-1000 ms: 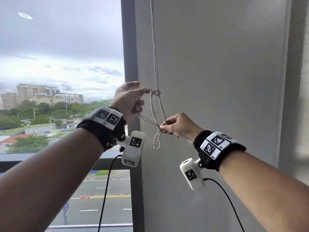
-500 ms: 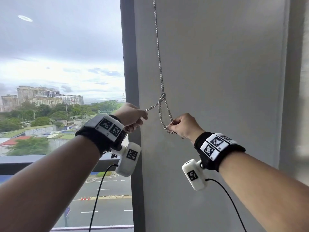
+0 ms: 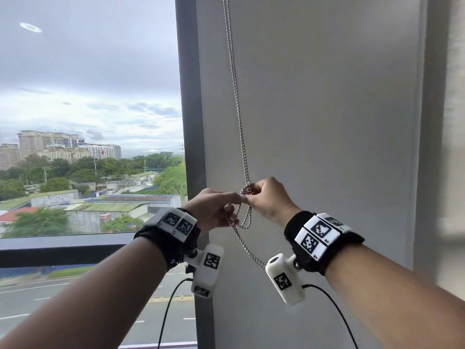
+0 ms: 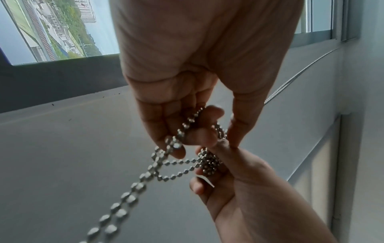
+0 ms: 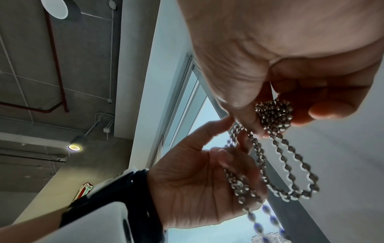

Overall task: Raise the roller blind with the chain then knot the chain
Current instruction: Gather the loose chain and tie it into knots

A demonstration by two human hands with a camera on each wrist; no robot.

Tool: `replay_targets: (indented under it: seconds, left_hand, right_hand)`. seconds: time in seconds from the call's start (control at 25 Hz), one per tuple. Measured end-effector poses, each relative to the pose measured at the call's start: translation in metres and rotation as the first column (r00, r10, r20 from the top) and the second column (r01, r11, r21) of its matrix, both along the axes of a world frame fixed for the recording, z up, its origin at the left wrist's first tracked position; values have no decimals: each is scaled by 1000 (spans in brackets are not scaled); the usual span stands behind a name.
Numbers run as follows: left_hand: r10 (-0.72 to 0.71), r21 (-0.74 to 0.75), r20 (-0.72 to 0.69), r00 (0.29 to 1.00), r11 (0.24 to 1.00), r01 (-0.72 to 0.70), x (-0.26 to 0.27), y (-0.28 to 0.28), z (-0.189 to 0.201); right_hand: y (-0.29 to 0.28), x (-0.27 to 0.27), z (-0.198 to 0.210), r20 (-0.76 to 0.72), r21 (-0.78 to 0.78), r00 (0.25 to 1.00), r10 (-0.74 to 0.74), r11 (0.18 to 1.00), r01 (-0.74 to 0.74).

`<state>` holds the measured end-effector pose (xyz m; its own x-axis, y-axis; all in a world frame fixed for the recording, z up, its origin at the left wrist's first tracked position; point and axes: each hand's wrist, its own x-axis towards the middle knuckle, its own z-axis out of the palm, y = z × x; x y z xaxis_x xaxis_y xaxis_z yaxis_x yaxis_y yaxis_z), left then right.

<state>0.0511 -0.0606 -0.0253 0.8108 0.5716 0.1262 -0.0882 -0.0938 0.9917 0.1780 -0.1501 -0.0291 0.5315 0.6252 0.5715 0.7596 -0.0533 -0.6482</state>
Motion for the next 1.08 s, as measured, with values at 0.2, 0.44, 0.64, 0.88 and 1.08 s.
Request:
replay_targets:
  seconds: [0.2, 0.44, 0.64, 0.88, 1.08]
  left_hand:
    - [98, -11, 140, 985, 995, -97, 8, 0, 12]
    - [28, 89, -22, 999, 996, -26, 4, 1, 35]
    - [89, 260, -78, 993, 963, -66, 2, -1, 26]
    - [136, 164, 114, 984, 975, -153, 13, -3, 3]
    - [152, 85, 261, 953, 980, -179, 22, -6, -18]
  right_hand:
    - [-7, -4, -10, -22, 52, 999, 37, 998, -36]
    - [-11, -10, -20, -67, 107, 995, 70, 992, -62]
    - [-12, -8, -30, -85, 159, 994, 68, 986, -53]
    - [-17, -10, -46, -144, 166, 987, 75, 985, -50]
    - [-13, -11, -40, -125, 216, 990, 65, 976, -36]
